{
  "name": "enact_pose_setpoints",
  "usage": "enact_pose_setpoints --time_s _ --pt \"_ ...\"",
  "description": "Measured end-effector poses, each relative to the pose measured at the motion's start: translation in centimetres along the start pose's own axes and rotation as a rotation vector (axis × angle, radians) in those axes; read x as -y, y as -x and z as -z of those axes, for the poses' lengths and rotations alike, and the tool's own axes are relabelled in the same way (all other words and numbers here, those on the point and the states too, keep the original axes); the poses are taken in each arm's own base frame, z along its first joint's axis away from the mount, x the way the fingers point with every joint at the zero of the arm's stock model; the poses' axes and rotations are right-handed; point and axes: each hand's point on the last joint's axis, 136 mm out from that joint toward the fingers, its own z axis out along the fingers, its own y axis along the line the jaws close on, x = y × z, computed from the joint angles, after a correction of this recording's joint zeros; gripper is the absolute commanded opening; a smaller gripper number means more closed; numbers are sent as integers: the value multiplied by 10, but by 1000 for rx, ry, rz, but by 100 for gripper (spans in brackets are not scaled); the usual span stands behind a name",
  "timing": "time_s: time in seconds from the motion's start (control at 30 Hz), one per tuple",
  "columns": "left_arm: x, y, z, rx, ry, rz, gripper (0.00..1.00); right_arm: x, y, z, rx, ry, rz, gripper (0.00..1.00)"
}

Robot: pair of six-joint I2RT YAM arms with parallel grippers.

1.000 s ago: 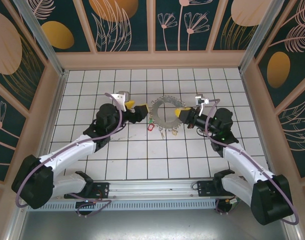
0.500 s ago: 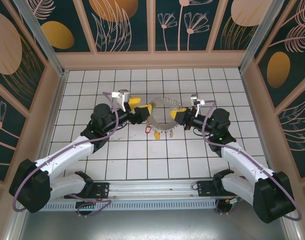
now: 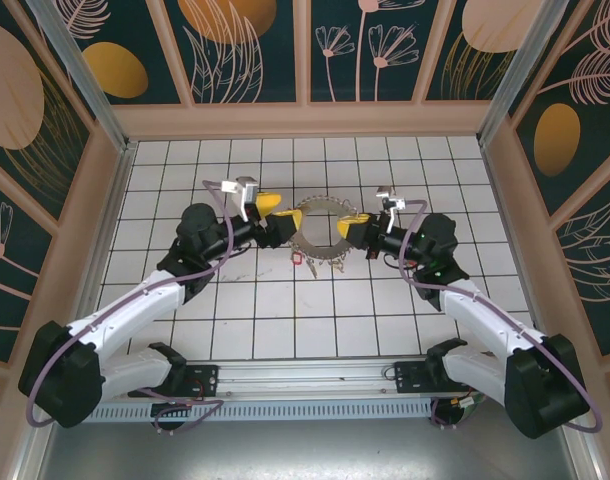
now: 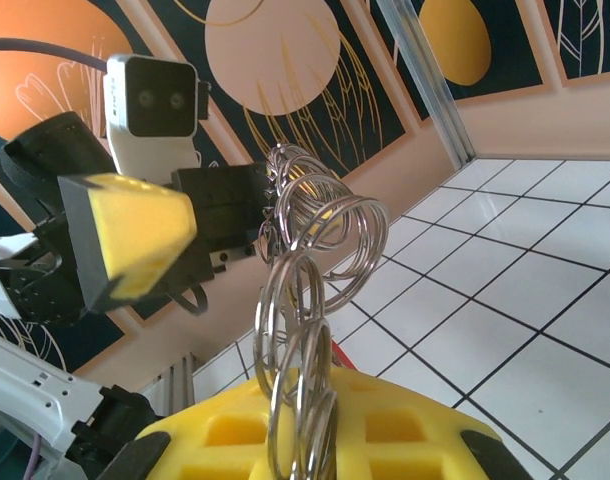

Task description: Put the keys on the keyring

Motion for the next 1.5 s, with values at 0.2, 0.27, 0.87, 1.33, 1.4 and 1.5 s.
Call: enact_pose_setpoints --time_s 0.2,0.27,0.87,1.33,1.4,1.5 --pt "-9 1 10 33 43 11 95 7 -6 -3 -17 -4 3 0" --pt "-12 -3 10 31 51 27 95 11 -8 -5 -18 -13 -4 0" --pt "-35 -38 -8 -21 46 331 90 64 11 -13 124 -190 -265 0" --pt "-46 -61 -29 -57 -7 627 74 96 13 -12 217 -277 -459 0" --pt "-43 -55 -32 -48 -31 635 74 97 12 -13 217 -275 -468 0" --pt "-43 -51 -38 -44 -41 644 74 96 14 -15 224 -264 -476 0"
